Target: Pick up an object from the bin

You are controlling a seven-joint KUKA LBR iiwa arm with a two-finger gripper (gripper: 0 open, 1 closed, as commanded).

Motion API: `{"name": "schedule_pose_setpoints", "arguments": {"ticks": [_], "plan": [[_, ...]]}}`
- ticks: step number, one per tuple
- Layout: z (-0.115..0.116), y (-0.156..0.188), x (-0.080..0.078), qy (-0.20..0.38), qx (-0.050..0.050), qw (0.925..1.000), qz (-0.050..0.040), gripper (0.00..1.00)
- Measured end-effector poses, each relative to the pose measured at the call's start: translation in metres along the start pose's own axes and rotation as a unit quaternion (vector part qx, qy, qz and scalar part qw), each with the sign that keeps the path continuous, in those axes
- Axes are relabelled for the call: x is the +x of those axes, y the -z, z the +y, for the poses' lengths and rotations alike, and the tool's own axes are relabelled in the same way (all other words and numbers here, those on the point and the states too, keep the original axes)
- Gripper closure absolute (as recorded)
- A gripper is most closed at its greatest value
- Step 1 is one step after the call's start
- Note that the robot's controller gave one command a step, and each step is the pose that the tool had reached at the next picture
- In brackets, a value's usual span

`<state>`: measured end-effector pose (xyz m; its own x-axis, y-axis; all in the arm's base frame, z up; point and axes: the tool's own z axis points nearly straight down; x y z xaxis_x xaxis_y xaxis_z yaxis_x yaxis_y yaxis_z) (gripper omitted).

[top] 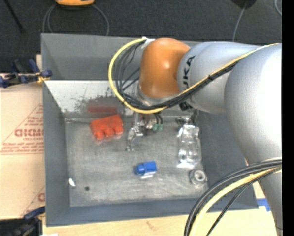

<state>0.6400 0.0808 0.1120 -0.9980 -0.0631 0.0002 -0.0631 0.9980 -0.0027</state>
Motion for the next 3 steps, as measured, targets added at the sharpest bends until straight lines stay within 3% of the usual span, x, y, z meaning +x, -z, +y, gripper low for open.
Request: {"name": "schedule_pose_setpoints", "arguments": {"ticks": [1,2,3], "plan": [[0.03,-0.023,-0.011,-0.02,-0.001,0.9998,-0.005,0.0],[0.032,-0.026,-0.01,-0.02,-0.002,0.9998,-0.0029,1.0],[0.08,0.15,0.012,0.006,-0.002,1.0,-0.0068,1.0]]}}
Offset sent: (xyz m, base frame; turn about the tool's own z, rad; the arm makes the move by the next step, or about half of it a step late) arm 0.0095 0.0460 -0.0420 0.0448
